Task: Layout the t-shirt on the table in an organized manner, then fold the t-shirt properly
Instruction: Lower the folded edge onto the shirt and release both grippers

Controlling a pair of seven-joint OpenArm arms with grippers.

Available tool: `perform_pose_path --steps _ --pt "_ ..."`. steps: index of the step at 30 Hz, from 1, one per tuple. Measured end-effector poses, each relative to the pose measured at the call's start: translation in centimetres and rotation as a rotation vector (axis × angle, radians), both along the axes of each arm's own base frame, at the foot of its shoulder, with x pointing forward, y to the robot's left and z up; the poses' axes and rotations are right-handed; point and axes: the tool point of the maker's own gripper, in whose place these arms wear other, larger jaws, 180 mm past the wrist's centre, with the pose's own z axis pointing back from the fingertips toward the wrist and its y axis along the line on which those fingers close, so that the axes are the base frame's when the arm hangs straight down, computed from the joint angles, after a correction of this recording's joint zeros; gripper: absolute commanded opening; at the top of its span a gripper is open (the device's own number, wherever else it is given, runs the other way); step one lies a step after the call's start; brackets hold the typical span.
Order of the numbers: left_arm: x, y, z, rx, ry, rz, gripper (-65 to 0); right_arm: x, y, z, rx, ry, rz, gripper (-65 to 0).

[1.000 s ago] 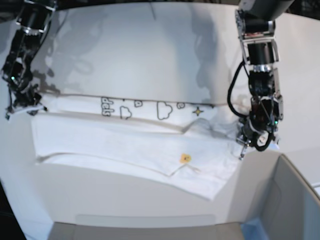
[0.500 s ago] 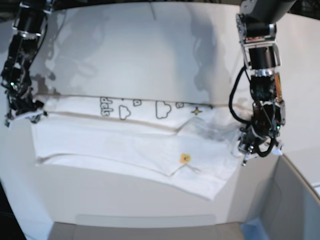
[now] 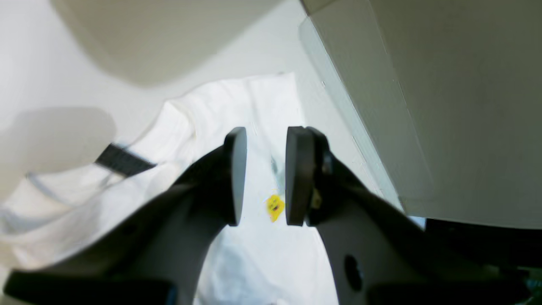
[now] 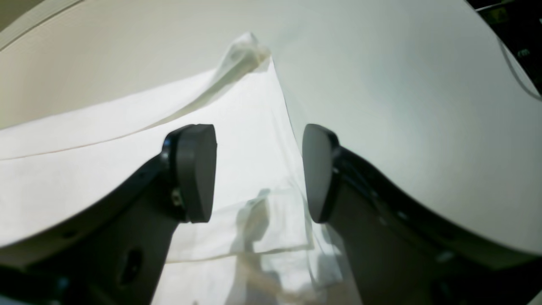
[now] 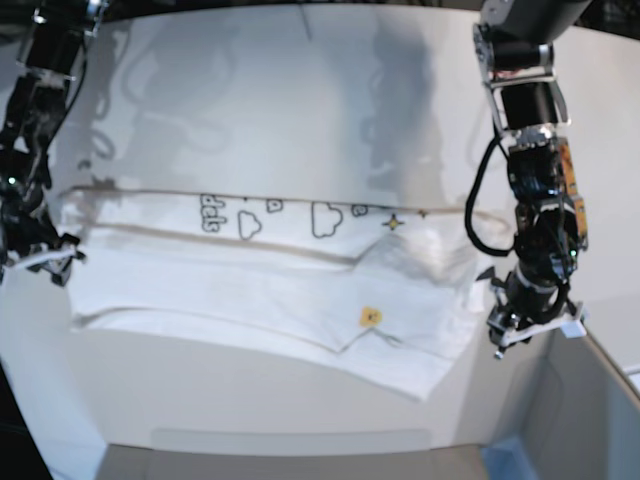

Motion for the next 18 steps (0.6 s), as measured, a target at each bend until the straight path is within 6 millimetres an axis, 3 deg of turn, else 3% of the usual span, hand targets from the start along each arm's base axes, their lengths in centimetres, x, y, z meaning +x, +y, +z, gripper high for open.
perform_pose_path --steps 3,7,12,18 --pt "-2.0 -0.4 -1.6 -0.002 0.044 -0.013 -47.9 -1.9 -1.4 -0.2 0.039 -0.013 -0.068 -32.3" --pt "-4.3 -1.7 -1.3 0.004 0.04 -0.073 -47.9 -5.6 -3.0 0.0 0.06 -0.04 -0.171 -32.3" --pt "-6.1 -2.1 -2.4 0.01 0.069 -0.087 -47.9 -8.0 0.3 -1.2 0.265 -0.001 -0.093 -32.3" --pt "-6.6 -2.2 -3.0 0.008 0.084 -0.09 -47.9 -9.6 -0.5 -5.6 0.377 0.087 -0.162 -32.3"
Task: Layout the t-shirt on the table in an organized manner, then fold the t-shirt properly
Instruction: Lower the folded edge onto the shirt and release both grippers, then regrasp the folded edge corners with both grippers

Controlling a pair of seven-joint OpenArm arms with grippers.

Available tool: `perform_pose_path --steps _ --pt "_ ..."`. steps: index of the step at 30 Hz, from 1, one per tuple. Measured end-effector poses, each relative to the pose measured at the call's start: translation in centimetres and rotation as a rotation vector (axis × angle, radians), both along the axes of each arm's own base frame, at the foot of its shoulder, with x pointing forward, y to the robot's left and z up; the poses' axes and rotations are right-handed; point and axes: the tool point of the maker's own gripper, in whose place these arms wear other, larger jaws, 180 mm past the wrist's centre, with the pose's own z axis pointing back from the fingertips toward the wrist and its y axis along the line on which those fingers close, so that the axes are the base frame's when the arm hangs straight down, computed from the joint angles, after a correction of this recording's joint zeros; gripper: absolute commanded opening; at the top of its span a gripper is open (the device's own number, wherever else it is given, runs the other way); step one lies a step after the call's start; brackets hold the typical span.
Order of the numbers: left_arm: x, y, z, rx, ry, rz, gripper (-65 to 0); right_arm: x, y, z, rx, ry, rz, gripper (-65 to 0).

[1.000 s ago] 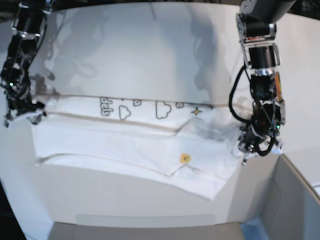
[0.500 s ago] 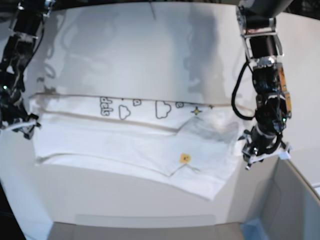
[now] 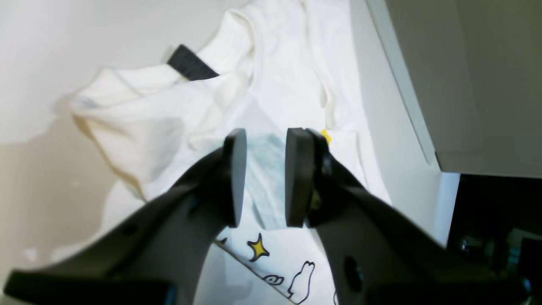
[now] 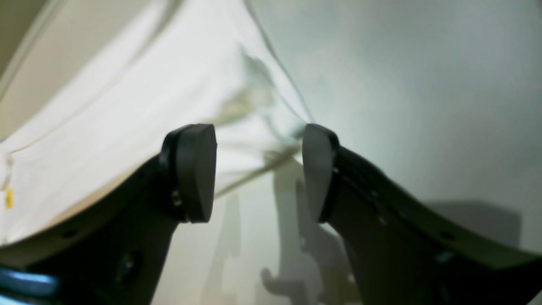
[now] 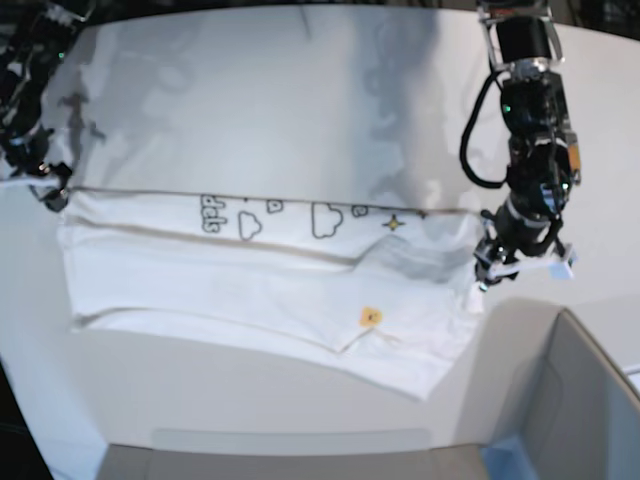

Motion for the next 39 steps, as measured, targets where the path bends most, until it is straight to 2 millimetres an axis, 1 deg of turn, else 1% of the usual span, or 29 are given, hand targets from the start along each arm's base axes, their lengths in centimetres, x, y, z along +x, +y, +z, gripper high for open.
perform_pose_path --steps 2,5,7,9,11,12,13,15,16,17,19,20,22,25,27,29,35,39 --pt "-0.1 -0.1 -0.2 -0.002 0.005 -0.002 -47.9 0.2 -0.2 -0.8 0.023 0.01 -0.011 -32.3" --pt "-0.4 -0.1 -0.5 -0.002 0.014 -0.001 -47.9 0.8 0.1 -0.7 0.035 -0.001 -0.005 -32.3" --pt "-0.4 -0.1 -0.5 -0.002 0.013 -0.002 -47.9 0.9 0.3 0.2 0.012 -0.013 0.007 -32.3" --pt "-0.4 -0.1 -0.5 -0.002 0.013 -0.002 -47.9 1.3 0.6 1.9 -0.024 -0.047 0.026 -32.3" --pt "-0.4 -0.1 -0.5 -0.002 0.014 -0.002 -47.9 2.5 1.8 3.8 -0.059 -0.096 0.081 -32.3" --pt "-0.4 -0.1 -0.5 -0.002 0.014 -0.002 -47.9 3.0 2.6 4.1 -0.061 -0.105 0.108 -32.3" --pt "-0.4 -0.1 -0.5 -0.002 0.013 -0.001 -47.9 3.4 3.4 4.0 -0.058 -0.105 0.132 -32.4" --pt "-0.4 -0.1 -0.5 -0.002 0.013 -0.002 -47.9 3.8 5.7 3.0 -0.037 -0.077 0.195 -33.4" --pt "-0.4 -0.2 -0.5 -0.003 0.013 -0.003 -47.9 3.9 6.7 2.4 -0.035 -0.057 0.226 -35.5" --pt "-0.4 -0.2 -0.5 -0.003 0.013 -0.003 -47.9 4.1 7.7 2.1 -0.027 -0.049 0.253 -39.1" --pt "-0.4 -0.2 -0.5 -0.002 0.013 -0.003 -47.9 4.5 9.2 2.0 -0.011 -0.055 0.292 -49.8" --pt "-0.4 -0.2 -0.5 -0.003 0.013 -0.003 -47.9 4.6 9.5 2.0 -0.01 -0.055 0.298 -55.7" --pt "-0.3 -0.2 -0.5 -0.002 0.012 -0.002 -47.9 5.0 9.4 1.7 -0.004 -0.05 0.295 -65.0" --pt "-0.4 -0.1 -0.5 -0.004 0.013 -0.001 -47.9 5.4 8.4 0.0 0.023 -0.012 0.262 -65.0" --pt "-0.4 -0.1 -0.5 -0.004 0.012 0.001 -47.9 5.2 7.7 -1.4 0.037 0.029 0.24 -65.0" --pt "-0.3 -0.1 -0.4 -0.004 0.011 0.001 -47.9 5.1 7.4 -2.1 0.045 0.05 0.234 -65.0" --pt "-0.3 -0.1 -0.4 -0.003 0.01 0.002 -47.9 6.5 7.3 -2.0 0.069 0.035 0.22 -65.0" --pt "-0.3 -0.1 -0.4 -0.003 0.009 0.003 -47.9 7.6 6.8 -2.6 0.099 0.048 0.199 -65.0"
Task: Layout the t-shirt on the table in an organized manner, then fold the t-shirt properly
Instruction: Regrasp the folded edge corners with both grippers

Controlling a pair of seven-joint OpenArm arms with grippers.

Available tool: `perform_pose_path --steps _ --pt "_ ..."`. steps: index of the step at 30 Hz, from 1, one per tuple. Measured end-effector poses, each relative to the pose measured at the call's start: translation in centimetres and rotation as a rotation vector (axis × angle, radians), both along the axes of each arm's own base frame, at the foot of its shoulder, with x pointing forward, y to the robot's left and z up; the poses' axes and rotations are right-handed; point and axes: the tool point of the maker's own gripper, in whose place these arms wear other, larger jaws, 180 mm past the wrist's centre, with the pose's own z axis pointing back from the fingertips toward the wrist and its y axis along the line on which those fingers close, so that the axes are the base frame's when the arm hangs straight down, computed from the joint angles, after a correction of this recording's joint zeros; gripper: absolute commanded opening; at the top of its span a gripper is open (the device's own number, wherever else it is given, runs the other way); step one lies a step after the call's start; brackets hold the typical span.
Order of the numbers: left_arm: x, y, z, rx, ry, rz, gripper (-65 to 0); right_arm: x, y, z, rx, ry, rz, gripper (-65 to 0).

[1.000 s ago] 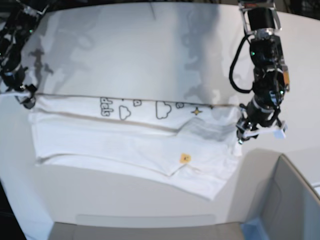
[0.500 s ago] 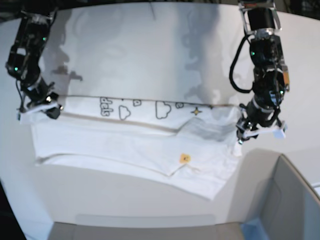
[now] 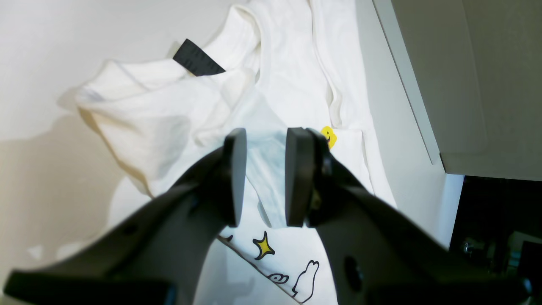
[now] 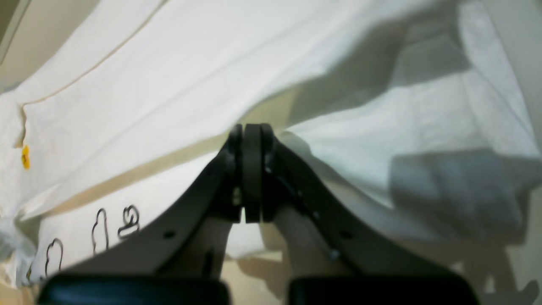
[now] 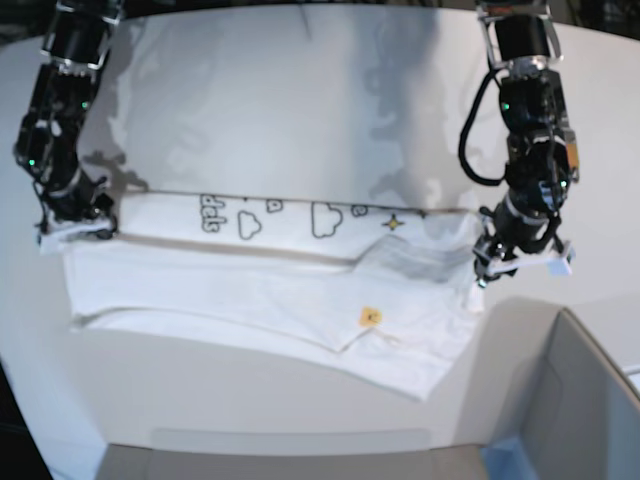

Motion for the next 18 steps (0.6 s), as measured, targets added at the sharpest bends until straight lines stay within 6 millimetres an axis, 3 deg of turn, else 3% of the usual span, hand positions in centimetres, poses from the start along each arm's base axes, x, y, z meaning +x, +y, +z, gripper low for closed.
perform_pose_path --steps 4,10,14,18 --pt "0.0 0.0 0.0 0.0 -0.001 0.0 -47.9 2.0 -0.4 0.7 0.019 -0.02 -0.016 -65.0" --pt "0.1 0.0 0.1 0.0 -0.001 0.0 -47.9 4.3 0.7 2.0 -0.002 -0.04 0.043 -65.0" --pt "0.0 0.1 0.0 -0.001 0.0 0.002 -47.9 5.7 -0.7 2.1 0.005 -0.038 0.009 -65.0" --pt "0.0 0.1 0.0 0.0 0.0 0.002 -47.9 5.2 -2.2 1.7 -0.047 -0.021 -0.016 -65.0"
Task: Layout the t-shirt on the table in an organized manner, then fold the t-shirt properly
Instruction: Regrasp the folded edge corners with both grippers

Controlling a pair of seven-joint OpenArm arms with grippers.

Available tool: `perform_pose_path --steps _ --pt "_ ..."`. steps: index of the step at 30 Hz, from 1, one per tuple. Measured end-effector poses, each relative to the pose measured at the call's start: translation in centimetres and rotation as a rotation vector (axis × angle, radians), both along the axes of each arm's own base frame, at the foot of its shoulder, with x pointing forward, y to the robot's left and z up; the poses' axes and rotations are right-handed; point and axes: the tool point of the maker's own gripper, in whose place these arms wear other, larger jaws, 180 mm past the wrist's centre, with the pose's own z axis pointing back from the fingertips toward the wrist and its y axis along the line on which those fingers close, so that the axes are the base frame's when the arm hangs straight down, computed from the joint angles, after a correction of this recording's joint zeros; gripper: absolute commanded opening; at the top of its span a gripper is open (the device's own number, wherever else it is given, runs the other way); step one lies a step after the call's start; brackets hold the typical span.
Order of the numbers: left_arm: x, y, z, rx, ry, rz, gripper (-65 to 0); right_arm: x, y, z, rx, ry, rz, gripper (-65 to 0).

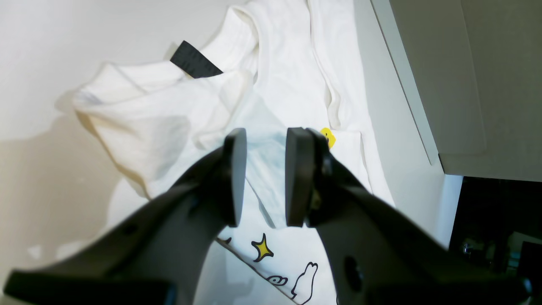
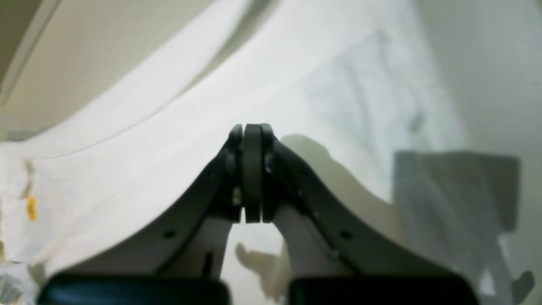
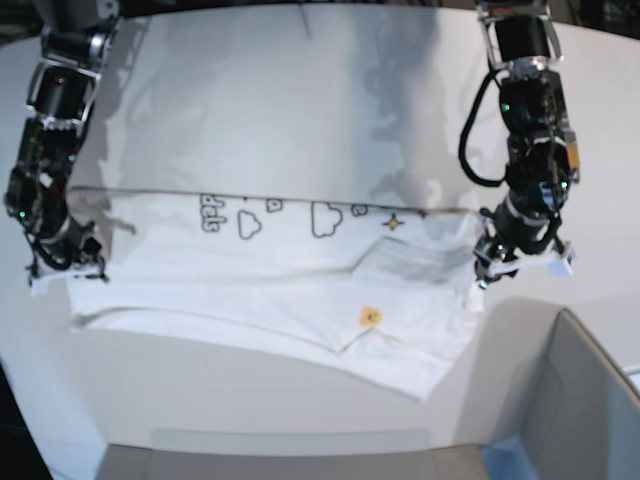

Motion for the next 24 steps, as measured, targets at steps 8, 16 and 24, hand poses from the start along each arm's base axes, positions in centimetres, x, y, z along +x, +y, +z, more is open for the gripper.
perform_pose_path --steps 8,16,24 --pt "-0.1 -0.6 -0.2 -0.018 0.004 -0.004 -47.9 -4.0 1.0 6.3 -0.101 -0.091 0.102 -65.0" --pt "-0.4 -0.9 -0.7 -0.021 0.017 -0.01 -47.8 -10.0 -4.9 5.9 -0.05 -0.032 -0.102 -32.6" --pt "-1.4 -2.0 -1.7 -0.055 0.072 -0.056 -47.8 -12.5 -4.9 1.8 0.035 0.054 -0.156 -32.3"
